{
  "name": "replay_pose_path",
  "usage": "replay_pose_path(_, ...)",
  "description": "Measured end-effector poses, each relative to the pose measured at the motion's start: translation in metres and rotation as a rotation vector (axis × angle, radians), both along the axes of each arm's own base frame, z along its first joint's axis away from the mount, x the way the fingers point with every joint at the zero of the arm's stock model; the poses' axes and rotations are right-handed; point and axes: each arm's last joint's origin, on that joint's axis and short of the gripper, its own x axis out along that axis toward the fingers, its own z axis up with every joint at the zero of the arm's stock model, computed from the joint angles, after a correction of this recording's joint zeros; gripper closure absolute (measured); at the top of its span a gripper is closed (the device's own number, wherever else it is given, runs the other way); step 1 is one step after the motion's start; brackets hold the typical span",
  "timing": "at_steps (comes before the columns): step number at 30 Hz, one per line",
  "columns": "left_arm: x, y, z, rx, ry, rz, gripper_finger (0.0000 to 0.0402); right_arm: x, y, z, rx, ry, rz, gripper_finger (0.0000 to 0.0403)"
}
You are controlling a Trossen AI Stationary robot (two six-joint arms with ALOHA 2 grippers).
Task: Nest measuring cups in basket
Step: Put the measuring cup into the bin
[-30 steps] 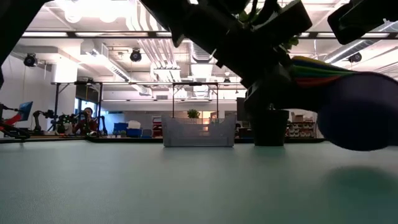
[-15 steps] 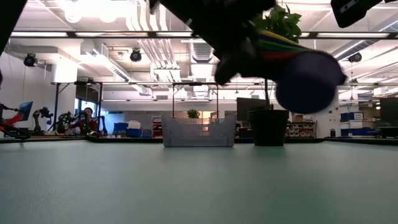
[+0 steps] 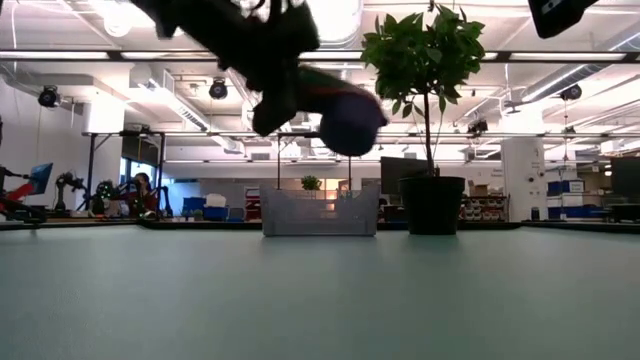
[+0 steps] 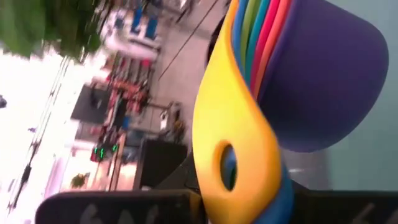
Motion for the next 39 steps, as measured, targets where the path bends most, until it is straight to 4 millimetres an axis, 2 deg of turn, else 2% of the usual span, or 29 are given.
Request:
replay_pose_path(4,-0.017,0.037,-0.015,0.025,-0.047,0.088,0.0377,0.003,0.002,-0.001,-0.015,-0.005,0.001,0.0394)
replay_pose_path(7,-0.024,0.057,-0.022,0.058,-0.095,0.127,0.0376,0.006,0.004,-0.001,-0.017,-0.004,-0.006,0.0394)
replay_pose_path(13,-0.024,0.08,-0.033,0.052,-0.117,0.122,0.0375,0.01,0.005,-0.004,-0.039,0.01,-0.046,0.0394)
replay_pose_path(22,-0.018,0.091,-0.049,0.085,-0.021,0.147,0.0375,0.01,0.005,-0.005,-0.043,0.011,-0.057,0.0394)
replay_pose_path(33,-0.011,0.096,-0.04,0.165,0.063,0.097,0.0374,0.01,0.005,-0.005,-0.042,0.013,-0.057,0.0394)
replay_pose_path(39,-0.01,0.092,-0.034,0.145,-0.012,0.078,0.0374,0.01,0.004,-0.005,-0.049,0.011,-0.075,0.0394)
